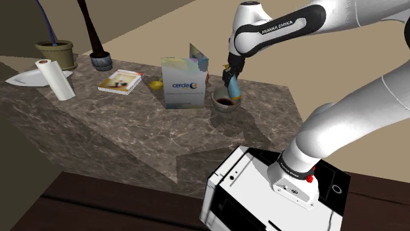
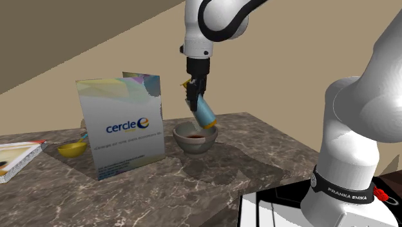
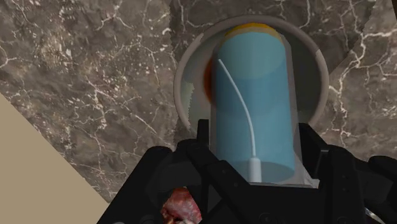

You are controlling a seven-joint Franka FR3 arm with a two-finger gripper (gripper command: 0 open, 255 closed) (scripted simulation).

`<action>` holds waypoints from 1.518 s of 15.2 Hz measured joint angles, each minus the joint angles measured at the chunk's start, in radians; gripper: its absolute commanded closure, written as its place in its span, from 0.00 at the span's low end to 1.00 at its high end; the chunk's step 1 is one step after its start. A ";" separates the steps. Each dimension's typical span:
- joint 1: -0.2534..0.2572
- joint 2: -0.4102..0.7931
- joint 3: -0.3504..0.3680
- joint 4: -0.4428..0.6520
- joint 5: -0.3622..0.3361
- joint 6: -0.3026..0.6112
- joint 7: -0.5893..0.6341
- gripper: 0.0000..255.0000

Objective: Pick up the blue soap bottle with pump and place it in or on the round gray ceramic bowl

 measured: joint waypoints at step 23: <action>-0.004 0.082 -0.003 -0.098 -0.014 0.179 0.022 0.00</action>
